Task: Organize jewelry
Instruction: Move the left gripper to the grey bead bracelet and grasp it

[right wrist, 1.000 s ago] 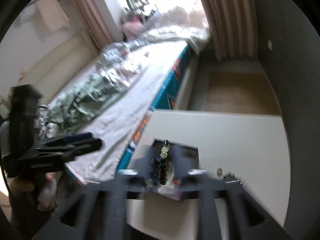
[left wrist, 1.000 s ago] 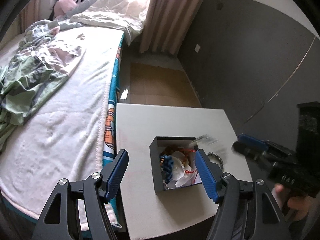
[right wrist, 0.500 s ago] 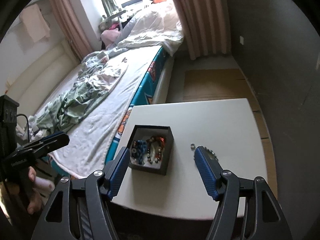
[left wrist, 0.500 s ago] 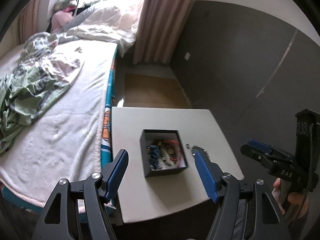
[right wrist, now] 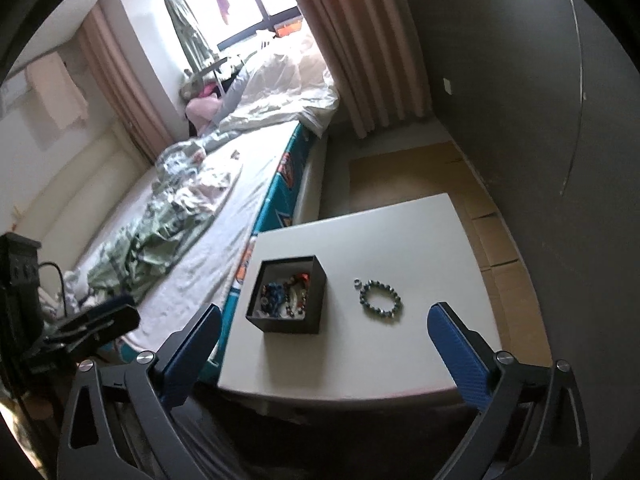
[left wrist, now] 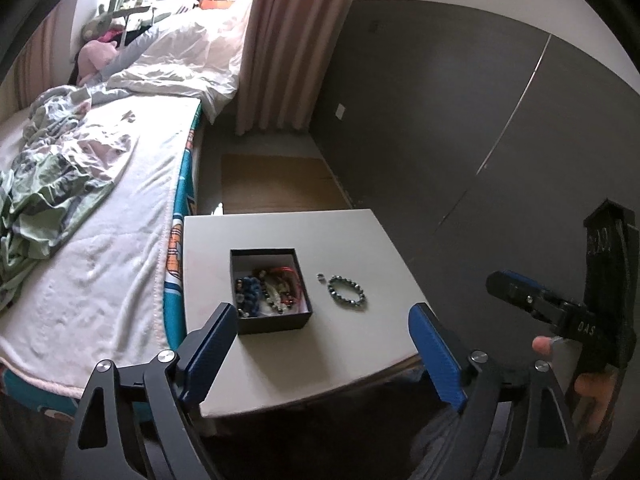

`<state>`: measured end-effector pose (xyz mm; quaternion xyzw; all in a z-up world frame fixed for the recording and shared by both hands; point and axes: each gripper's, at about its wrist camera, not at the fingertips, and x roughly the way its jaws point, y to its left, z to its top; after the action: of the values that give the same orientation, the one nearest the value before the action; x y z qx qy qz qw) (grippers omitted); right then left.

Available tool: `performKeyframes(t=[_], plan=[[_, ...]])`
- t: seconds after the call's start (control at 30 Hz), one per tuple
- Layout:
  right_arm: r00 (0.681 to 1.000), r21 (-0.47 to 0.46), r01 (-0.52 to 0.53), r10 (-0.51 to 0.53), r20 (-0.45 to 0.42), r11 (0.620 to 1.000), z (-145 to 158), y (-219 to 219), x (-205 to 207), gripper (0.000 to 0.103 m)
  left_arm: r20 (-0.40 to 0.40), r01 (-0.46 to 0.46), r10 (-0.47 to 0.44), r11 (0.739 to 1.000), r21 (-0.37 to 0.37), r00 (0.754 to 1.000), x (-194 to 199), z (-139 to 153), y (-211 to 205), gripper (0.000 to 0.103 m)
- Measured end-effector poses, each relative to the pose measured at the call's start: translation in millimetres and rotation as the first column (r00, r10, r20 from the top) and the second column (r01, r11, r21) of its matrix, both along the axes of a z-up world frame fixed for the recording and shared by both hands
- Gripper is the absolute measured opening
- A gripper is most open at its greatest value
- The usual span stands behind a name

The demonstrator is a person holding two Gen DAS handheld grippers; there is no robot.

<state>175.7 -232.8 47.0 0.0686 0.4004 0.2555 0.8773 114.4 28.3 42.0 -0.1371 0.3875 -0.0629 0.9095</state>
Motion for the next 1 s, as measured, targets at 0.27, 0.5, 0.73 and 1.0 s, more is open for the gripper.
performKeyframes(t=[0.27,0.5,0.73,1.0], plan=[[1.000,0.039,-0.008,0.008,0.003,0.999,-16,-25,5,0.103,-0.049,0.040,-0.036,0.996,0.081,0.998,26,0,-35,0.088],[1.000,0.031,-0.021,0.022,-0.021,0.999,-38,-32,48,0.103,-0.116,0.039,-0.032,0.998,0.054,0.993,70,-28,-47,0.083],[0.999,0.062,-0.006,0.008,-0.034,0.998,-66,-40,82,0.102,-0.210,0.045,-0.036,0.998,0.041,0.977,112,-70,-65,0.058],[0.993,0.100,0.062,-0.052,-0.102,0.993,-102,-66,97,0.102,-0.327,0.068,-0.052,0.997,0.040,0.944,152,-120,-94,0.042]])
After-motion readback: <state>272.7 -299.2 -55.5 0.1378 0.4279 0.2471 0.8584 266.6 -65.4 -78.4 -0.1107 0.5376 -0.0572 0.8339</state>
